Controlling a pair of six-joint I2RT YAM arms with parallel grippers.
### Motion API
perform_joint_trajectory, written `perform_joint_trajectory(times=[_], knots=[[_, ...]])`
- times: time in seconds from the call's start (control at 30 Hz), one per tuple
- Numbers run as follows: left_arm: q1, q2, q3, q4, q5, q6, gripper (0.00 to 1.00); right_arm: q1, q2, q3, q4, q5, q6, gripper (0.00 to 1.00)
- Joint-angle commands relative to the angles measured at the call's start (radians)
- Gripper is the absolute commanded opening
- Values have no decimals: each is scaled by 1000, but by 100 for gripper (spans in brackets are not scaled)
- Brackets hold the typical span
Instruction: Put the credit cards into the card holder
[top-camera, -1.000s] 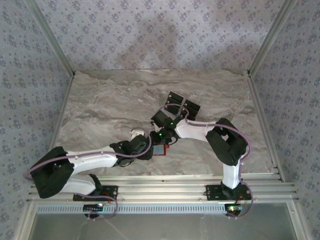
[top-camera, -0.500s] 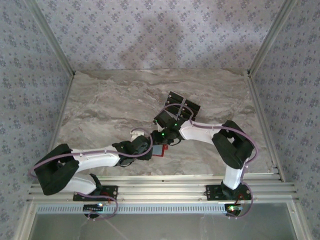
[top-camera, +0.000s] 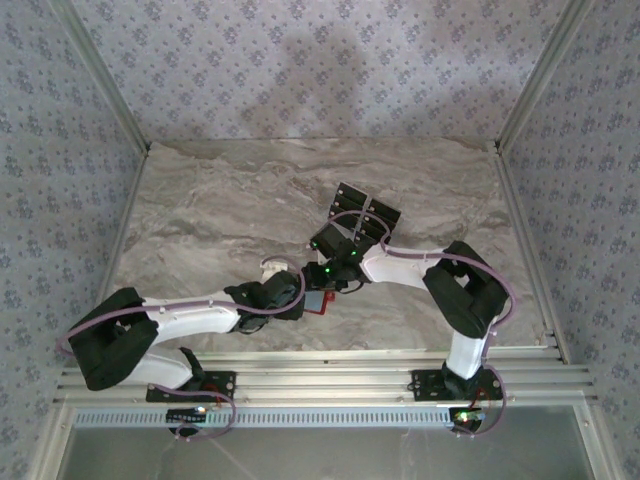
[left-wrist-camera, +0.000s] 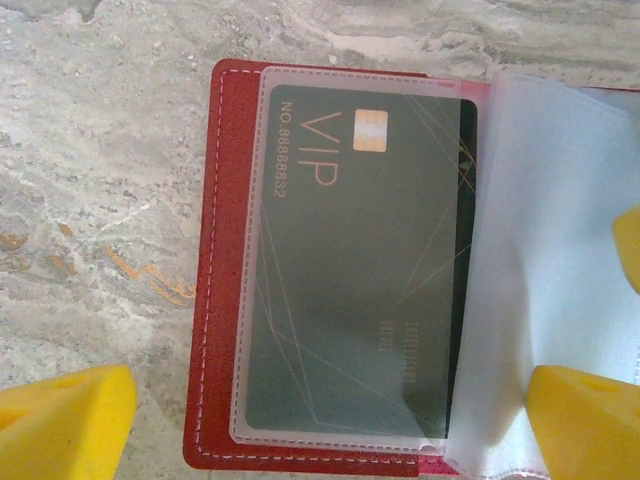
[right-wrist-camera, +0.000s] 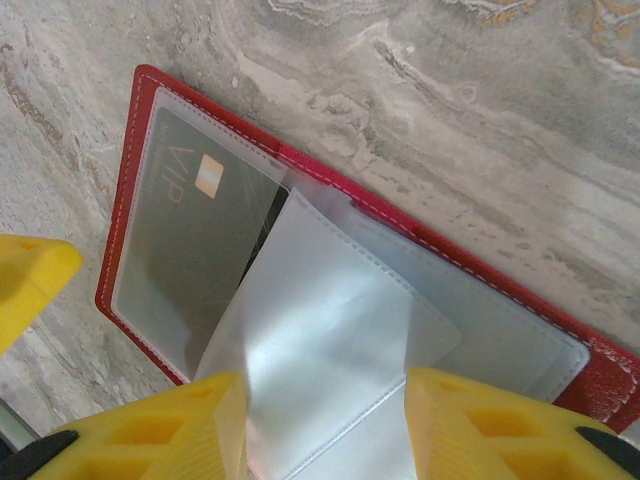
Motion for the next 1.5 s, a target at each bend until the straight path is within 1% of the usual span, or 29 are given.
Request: perform_joint_trajectory(times=[0.0,0.67,1.0,1.23,1.47], knots=[[-7,10,8,-4,-18,-11,100,-1,21,-12,14,-8,28,48],[-8,-15,8,-17,-21,-15,100,-2,66,12,64,-49,59,48],[-7,-125,19,-84,-69,-17,100,0,79,32,72,-61,65,48],[-5,-207,18,-129,-117,-56,100,3,102,63,69,-71,68,48],[-5,-225,16,-138,-120,-53,100,11,132,116,59,-77,71,48]])
